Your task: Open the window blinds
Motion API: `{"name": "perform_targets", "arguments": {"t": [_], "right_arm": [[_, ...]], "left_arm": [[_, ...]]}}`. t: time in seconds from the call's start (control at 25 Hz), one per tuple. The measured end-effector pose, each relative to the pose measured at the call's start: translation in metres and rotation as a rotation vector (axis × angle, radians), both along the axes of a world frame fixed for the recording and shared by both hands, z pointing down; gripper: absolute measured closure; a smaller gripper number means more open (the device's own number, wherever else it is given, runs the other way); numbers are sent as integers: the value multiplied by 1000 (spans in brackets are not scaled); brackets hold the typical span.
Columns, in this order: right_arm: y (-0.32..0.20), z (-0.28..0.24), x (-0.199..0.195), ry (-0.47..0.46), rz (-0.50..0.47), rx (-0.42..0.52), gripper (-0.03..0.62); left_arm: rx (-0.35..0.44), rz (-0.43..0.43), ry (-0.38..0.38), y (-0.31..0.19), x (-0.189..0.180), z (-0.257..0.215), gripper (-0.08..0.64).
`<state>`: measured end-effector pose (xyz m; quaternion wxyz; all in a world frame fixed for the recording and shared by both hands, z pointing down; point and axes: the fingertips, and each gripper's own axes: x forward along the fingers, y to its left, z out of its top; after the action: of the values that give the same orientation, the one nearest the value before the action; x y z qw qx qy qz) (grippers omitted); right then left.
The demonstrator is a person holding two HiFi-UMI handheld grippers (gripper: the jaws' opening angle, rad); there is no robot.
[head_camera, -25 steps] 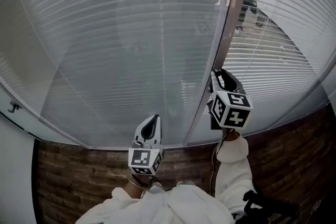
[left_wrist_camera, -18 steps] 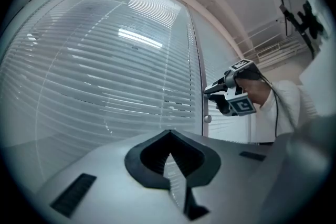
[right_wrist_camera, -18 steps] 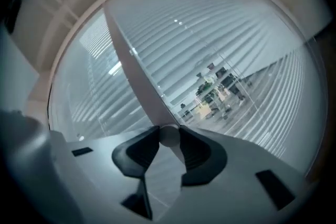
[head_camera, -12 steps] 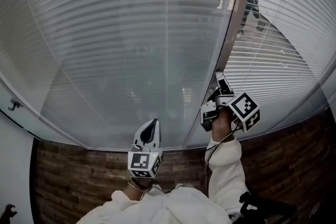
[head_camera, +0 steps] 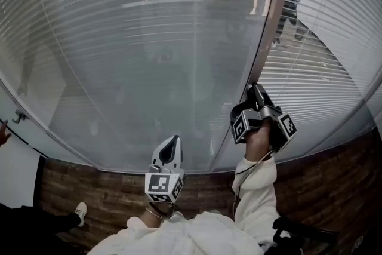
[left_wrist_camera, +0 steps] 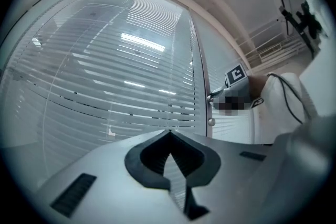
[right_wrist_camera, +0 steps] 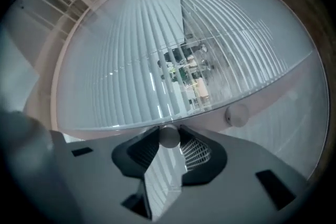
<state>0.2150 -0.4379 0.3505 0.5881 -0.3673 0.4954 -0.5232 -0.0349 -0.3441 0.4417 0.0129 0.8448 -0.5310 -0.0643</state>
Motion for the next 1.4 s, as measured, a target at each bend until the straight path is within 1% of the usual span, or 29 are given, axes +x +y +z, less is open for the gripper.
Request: {"name": "perform_targets", "arguments": {"t": [0.04,0.08,0.12,0.16,0.2,0.24,0.28,0.32,0.36,0.4,0.44,0.56,0.6,0.64,0.68,0.72,0.76,0.8,0.92,0.96,1.04,1.08,1.16,1.24,1.32,1.4], "right_arm": [[1,0,0,-14,0,3,465],[1,0,-1,0,-1,8,465],[1,0,-1,40,-3,15,465],[1,-2,-1,102,-7,30,464],[2,-5,-3,187,-15,52,465],[3,-10,-7,298,-24,80,463],[5,-17,-11,438,-29,112,463],[8,-24,-14,608,-23,142,453],[13,-30,-15,806,-5,166,420],[18,-34,-15,1035,22,180,396],[23,-37,-16,1294,50,184,393],[32,-34,-23,2160,110,152,393],[32,-32,-27,2432,129,136,393],[30,-30,-30,2662,146,120,394],[28,-28,-33,2838,155,107,394],[24,-25,-36,2956,152,102,394],[20,-21,-39,3029,141,103,394],[16,-17,-41,3075,132,103,394],[6,-11,-41,3179,140,64,394],[5,-12,-39,3200,159,46,399],[4,-16,-37,3216,195,22,457],[4,-17,-37,3215,199,15,457],[3,-17,-36,3194,197,5,457],[3,-17,-36,3123,184,-7,459],[3,-18,-36,3010,175,-21,459],[4,-21,-37,2878,172,-32,459]], "left_arm": [[1,0,0,1,-1,-1,563],[1,0,0,2,-2,-1,563],[0,1,0,3,-3,-1,563],[-2,2,0,3,-2,-1,563],[-4,4,0,4,-2,-1,563],[-6,7,-1,4,0,-1,563],[-6,13,-2,4,2,0,563],[-6,19,-4,5,4,0,563],[-5,26,-6,5,7,0,563],[-5,32,-8,6,10,1,563],[-7,37,-10,6,12,2,563],[-20,49,-12,7,19,7,563],[-25,53,-11,7,21,8,563],[-29,57,-9,8,22,9,563],[-31,61,-7,8,24,9,563],[-33,65,-6,9,25,9,563],[-35,67,-5,10,26,10,563],[-36,69,-4,11,26,10,563],[-41,58,-6,11,22,13,563],[-42,51,-6,10,19,14,563],[-45,33,-8,9,11,16,563],[-46,23,-9,7,7,17,563],[-51,4,-8,5,-1,19,563],[-55,-10,-5,4,-7,20,563],[-52,-16,-6,2,-11,20,563],[-46,-14,-7,2,-12,18,563]]}}
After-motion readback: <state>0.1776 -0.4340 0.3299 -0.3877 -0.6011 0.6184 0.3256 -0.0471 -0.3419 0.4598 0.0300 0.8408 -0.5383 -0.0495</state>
